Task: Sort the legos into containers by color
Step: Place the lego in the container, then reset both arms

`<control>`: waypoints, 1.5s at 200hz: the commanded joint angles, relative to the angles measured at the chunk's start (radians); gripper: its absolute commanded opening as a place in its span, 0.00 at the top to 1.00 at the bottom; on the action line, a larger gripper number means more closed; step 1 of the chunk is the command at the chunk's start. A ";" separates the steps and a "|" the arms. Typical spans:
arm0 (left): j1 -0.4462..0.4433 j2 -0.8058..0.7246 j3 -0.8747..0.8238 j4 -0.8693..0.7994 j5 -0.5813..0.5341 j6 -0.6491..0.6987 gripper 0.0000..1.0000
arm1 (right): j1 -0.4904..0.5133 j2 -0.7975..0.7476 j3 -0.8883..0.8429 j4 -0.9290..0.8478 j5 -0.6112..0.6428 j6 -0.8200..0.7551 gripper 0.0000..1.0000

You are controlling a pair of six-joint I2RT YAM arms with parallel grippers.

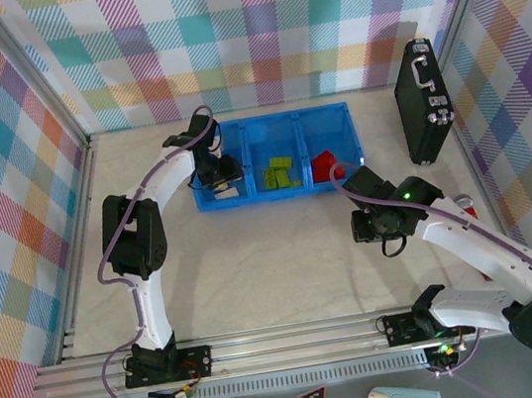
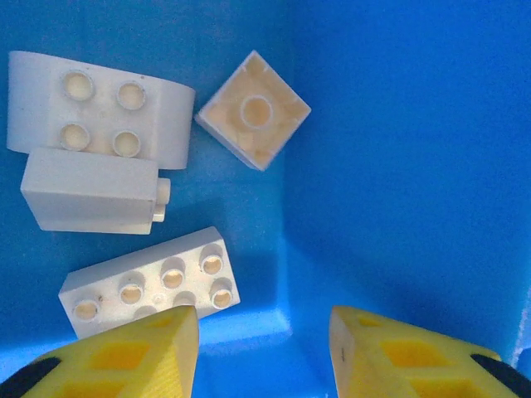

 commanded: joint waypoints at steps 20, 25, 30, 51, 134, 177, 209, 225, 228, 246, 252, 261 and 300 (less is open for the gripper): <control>0.007 -0.103 -0.013 0.024 0.007 0.009 0.55 | -0.019 -0.010 -0.001 -0.006 0.070 -0.024 0.54; 0.007 -0.117 -0.023 0.023 -0.003 0.013 0.55 | -0.026 -0.009 -0.001 -0.001 0.073 -0.029 0.54; 0.007 -0.133 -0.033 0.021 -0.014 0.015 0.55 | -0.037 -0.008 -0.002 0.006 0.074 -0.037 0.53; 0.007 -0.210 -0.082 0.015 -0.063 0.035 0.54 | -0.086 -0.004 -0.010 0.044 0.074 -0.073 0.51; 0.049 -0.597 -0.429 0.075 -0.317 0.111 0.36 | -0.288 0.051 -0.073 0.273 0.086 -0.226 0.24; 0.073 -0.789 -0.691 0.220 -0.468 0.144 0.09 | -0.378 0.079 -0.150 0.452 0.129 -0.269 0.01; 0.078 -0.854 -0.835 0.321 -0.597 0.119 0.00 | -0.436 0.091 -0.238 0.663 0.170 -0.316 0.01; 0.079 -0.862 -0.890 0.369 -0.685 0.120 0.00 | -0.473 0.119 -0.268 0.759 0.204 -0.332 0.01; 0.079 -0.861 -0.900 0.381 -0.702 0.125 0.00 | -0.479 0.123 -0.277 0.782 0.203 -0.339 0.01; 0.082 -0.862 -0.966 0.495 -0.716 0.196 0.01 | -0.508 0.138 -0.353 0.963 0.214 -0.396 0.01; 0.082 -0.859 -0.985 0.535 -0.732 0.207 0.02 | -0.517 0.140 -0.385 1.042 0.204 -0.415 0.01; 0.085 -0.858 -1.014 0.589 -0.750 0.223 0.02 | -0.534 0.143 -0.431 1.150 0.191 -0.445 0.01; 0.154 -0.837 -1.135 0.853 -0.620 0.302 0.01 | -0.591 0.203 -0.553 1.516 0.095 -0.498 0.01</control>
